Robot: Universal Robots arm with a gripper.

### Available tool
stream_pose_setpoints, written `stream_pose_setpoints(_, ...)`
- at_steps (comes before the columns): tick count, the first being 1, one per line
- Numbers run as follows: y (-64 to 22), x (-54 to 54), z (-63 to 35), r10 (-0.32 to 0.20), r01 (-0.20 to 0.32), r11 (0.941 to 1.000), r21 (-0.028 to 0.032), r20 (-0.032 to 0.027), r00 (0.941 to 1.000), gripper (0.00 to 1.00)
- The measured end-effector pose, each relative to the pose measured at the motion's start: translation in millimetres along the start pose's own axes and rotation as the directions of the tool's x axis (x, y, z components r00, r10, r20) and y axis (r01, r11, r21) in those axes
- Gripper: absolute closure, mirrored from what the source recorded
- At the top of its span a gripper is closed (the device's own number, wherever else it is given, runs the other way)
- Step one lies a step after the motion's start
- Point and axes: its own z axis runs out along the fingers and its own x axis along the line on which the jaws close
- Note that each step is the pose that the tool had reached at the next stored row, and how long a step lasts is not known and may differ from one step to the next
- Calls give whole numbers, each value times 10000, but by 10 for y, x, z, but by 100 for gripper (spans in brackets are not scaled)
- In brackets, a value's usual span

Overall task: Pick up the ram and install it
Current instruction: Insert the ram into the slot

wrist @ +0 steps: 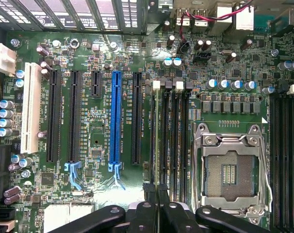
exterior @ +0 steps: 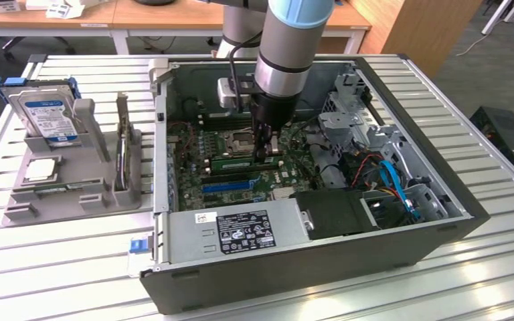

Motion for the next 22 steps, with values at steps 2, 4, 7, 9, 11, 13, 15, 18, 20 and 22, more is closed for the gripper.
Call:
stream_pose_setpoints(2,0,0,0,0,0,10000,0,0,10000,87)
stream_pose_setpoints(4,-1,0,1,-1,1,10000,5,1,10000,87)
stream_pose_setpoints(7,0,0,1,-1,1,10000,1,1,10000,80)
stream_pose_setpoints(9,0,0,0,-1,1,10000,1,1,10000,80)
stream_pose_setpoints(11,0,0,0,0,0,10000,0,0,10000,80)
stream_pose_setpoints(13,0,0,0,0,0,10000,1,0,10000,80)
stream_pose_setpoints(15,0,0,0,0,0,10000,0,0,10000,80)
stream_pose_setpoints(18,-12,0,-1,1,-1,10000,0,-1,10000,80)
stream_pose_setpoints(20,-23,0,-1,0,0,10000,0,0,10000,80)
stream_pose_setpoints(22,-25,0,-1,0,0,10000,0,0,10000,80)
